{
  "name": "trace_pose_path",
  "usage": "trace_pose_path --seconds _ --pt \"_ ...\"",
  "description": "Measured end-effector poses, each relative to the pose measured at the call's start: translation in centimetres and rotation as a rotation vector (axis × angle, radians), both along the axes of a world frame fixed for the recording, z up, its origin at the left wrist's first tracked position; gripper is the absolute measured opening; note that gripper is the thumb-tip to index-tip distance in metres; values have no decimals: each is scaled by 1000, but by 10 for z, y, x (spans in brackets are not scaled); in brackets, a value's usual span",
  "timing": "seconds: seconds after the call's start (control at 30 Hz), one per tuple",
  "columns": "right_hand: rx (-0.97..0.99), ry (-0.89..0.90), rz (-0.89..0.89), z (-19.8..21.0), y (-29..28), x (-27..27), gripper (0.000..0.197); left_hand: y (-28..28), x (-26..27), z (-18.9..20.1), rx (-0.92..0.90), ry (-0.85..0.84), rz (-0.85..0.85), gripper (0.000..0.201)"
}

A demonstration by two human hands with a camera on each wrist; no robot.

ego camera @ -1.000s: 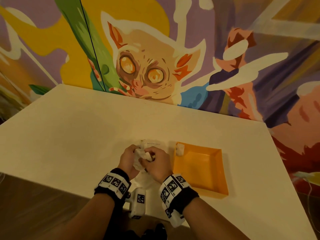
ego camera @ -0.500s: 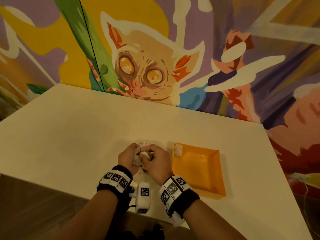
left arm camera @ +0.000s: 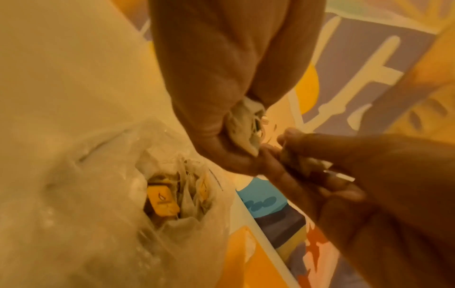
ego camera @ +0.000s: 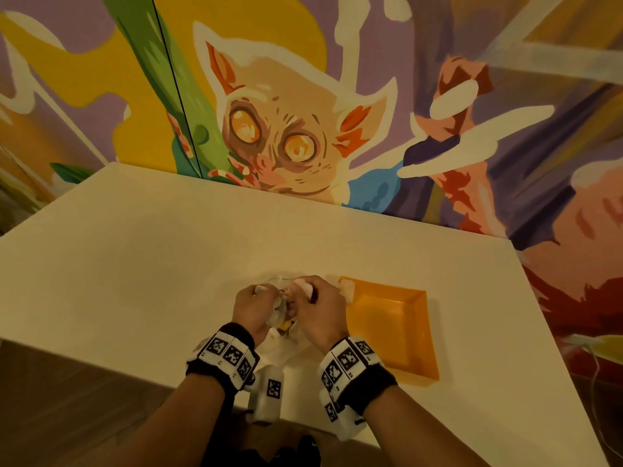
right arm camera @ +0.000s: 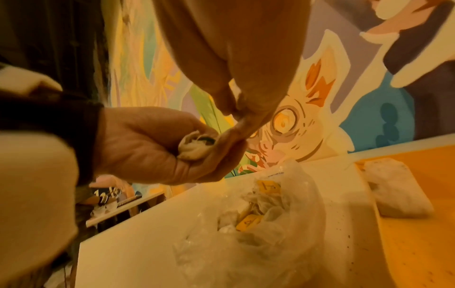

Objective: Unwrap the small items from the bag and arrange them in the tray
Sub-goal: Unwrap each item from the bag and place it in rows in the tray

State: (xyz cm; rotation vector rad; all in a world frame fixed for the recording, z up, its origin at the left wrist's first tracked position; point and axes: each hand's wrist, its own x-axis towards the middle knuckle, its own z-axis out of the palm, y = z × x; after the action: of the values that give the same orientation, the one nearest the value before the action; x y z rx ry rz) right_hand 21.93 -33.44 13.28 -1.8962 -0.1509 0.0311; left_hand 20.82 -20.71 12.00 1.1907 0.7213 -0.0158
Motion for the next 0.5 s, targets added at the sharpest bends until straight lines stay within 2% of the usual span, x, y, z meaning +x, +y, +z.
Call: trace_pose_path --seconds 0.1,0.23,0.3,0.4,0.5 --pt "61 96 -5 2 -4 1 12 1 -3 12 176 -34 -47 7" --pt "243 227 24 10 -13 -1 22 -2 -12 38 227 -136 -315 14" --pt "331 286 60 15 -18 -2 24 -1 -15 45 264 -160 -389 15" --pt "475 373 94 19 -23 -3 23 -1 -17 50 323 -181 -409 15" --pt "507 344 4 21 -28 -4 18 -2 -15 49 351 -155 -364 16"
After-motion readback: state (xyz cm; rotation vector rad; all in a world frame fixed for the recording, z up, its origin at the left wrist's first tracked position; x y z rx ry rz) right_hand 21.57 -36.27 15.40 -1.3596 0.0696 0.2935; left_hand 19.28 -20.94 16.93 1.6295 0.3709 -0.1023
